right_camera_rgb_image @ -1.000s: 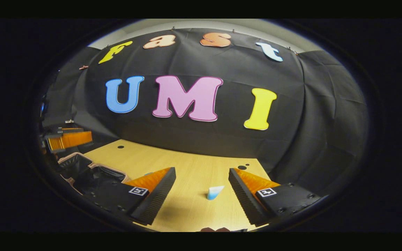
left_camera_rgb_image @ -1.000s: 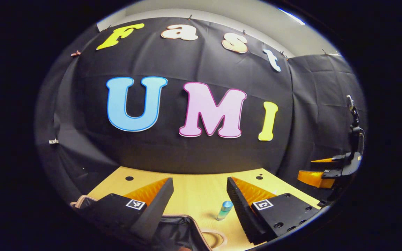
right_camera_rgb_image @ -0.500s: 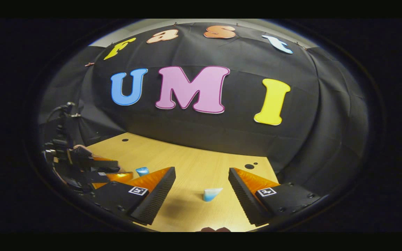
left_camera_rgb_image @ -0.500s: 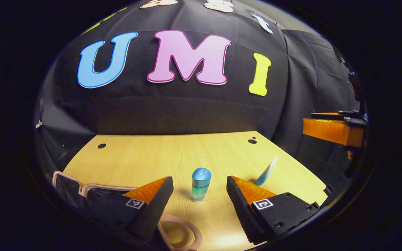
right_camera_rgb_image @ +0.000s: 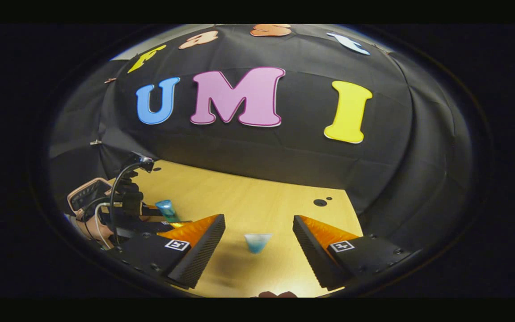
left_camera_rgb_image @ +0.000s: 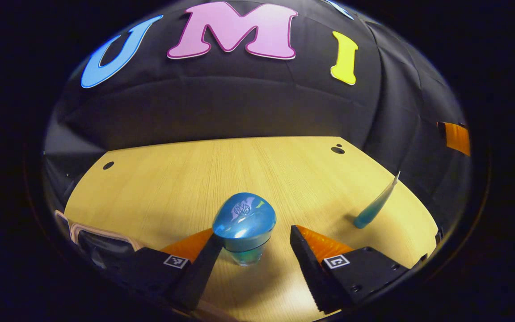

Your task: First open the suitcase, pack the skin care products into it, and then close the suitcase.

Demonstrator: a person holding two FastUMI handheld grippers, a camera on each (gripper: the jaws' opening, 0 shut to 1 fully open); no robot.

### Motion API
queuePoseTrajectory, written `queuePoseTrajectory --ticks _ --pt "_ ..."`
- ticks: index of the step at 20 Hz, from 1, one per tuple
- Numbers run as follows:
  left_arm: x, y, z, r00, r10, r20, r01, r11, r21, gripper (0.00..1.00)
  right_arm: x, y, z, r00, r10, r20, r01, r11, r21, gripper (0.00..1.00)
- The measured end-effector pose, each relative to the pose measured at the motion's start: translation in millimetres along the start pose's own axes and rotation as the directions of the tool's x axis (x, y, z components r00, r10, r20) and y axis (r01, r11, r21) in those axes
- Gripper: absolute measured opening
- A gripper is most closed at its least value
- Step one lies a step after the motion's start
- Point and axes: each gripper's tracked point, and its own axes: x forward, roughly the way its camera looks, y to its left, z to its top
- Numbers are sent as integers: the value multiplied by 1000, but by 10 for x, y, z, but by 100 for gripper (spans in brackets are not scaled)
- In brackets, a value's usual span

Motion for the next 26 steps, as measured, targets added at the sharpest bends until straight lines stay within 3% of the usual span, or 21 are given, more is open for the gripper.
queuePoseTrajectory --ticks 1,3,6,10,12,13,15,16,19,20,21,24,25,26 --pt "43 77 -78 999 25 -25 -25 1000 -4 76 20 -35 -70 1000 -6 -12 6 1000 6 97" --pt "44 72 -69 1000 27 -17 -27 1000 -16 51 123 -95 -266 998 -18 -54 18 1000 12 97" --pt "43 78 -74 999 35 -22 -35 999 -3 48 318 -57 -607 993 -1 -121 7 999 47 97" --pt "49 82 -66 999 38 -15 -38 999 4 46 688 75 -1191 963 46 -266 -13 992 122 94" --pt "58 79 -76 999 44 -19 -44 999 9 50 870 120 -1267 959 57 -277 -21 991 130 97" --pt "58 76 -72 999 46 -18 -46 999 8 46 947 139 -1290 959 55 -279 -21 992 124 94" --pt "64 79 -71 999 41 -18 -41 999 10 43 1077 166 -1353 956 50 -288 -17 993 115 97" --pt "65 75 -75 999 42 -20 -42 999 11 46 1115 143 -1414 952 34 -304 -2 995 104 97" --pt "73 76 -72 999 46 -28 -46 999 17 43 1166 158 -1561 935 42 -353 0 993 118 74" --pt "75 74 -69 999 45 -28 -45 999 18 43 1207 92 -1550 938 14 -345 20 995 96 68" --pt "73 72 -62 999 43 -30 -42 999 16 46 1200 42 -1547 941 -5 -339 32 997 72 55" --pt "86 69 -63 999 37 -40 -36 999 12 46 1134 38 -1564 934 16 -357 19 995 94 45" --pt "95 69 -56 998 31 -50 -29 999 24 50 1098 30 -1546 936 18 -352 16 995 94 48" --pt "91 63 -65 997 19 -71 -16 999 45 46 1058 11 -1506 939 14 -344 18 996 88 48"
